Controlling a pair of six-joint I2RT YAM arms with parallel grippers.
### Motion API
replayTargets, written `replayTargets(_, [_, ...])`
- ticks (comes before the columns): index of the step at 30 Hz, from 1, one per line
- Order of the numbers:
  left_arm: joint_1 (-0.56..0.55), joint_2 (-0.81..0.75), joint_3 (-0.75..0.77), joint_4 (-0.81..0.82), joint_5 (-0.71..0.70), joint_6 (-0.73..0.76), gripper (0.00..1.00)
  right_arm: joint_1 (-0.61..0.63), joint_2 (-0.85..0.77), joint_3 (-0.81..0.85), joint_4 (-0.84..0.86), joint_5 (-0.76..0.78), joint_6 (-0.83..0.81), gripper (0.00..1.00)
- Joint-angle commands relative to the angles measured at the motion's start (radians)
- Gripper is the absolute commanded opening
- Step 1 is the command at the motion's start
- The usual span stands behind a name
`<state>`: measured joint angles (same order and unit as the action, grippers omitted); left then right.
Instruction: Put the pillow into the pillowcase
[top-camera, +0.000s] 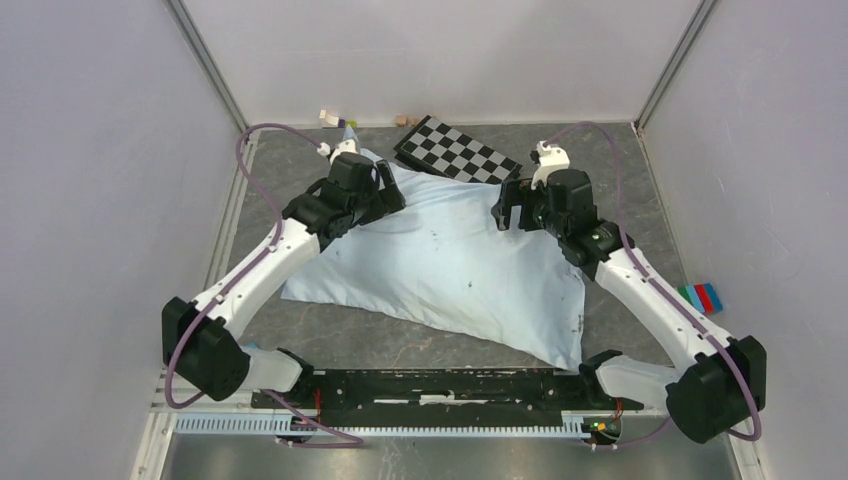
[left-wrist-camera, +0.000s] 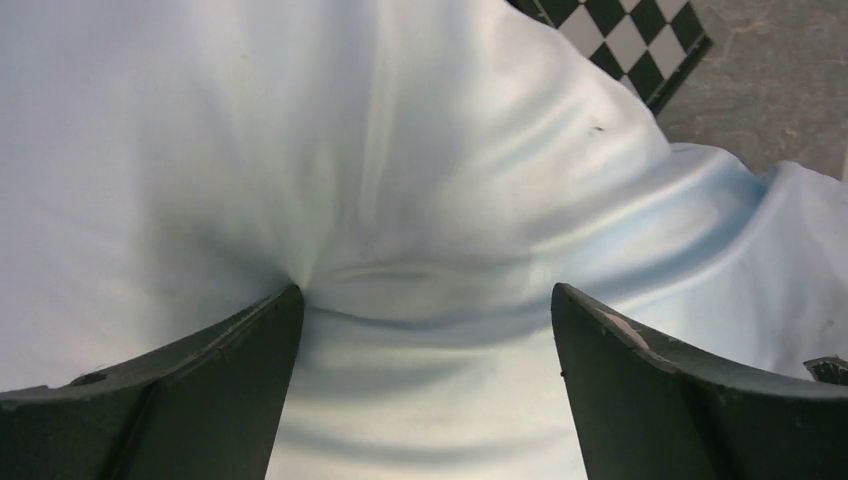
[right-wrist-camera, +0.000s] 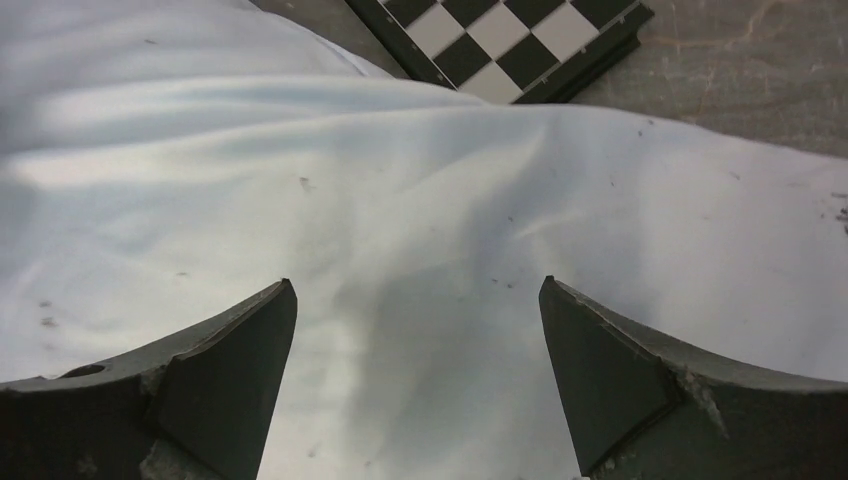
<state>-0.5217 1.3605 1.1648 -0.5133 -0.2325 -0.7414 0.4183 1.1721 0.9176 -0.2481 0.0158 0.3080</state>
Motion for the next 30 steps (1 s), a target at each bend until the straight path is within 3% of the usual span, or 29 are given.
replayTargets(1, [-0.011,-0.057,0.121,-0.166,0.069,0.139,1.00,0.045,-0.070,0.111,-0.062,0.027,0.002,0.98])
replayTargets(12, [-0.015,-0.112,0.369,-0.297,0.117,0.312,1.00,0.056,-0.229,0.091,-0.013,-0.026,0.046,0.98])
replayTargets(30, [-0.016,-0.170,0.349,-0.307,0.076,0.340,1.00,0.056,-0.315,0.058,-0.013,0.033,0.022,0.98])
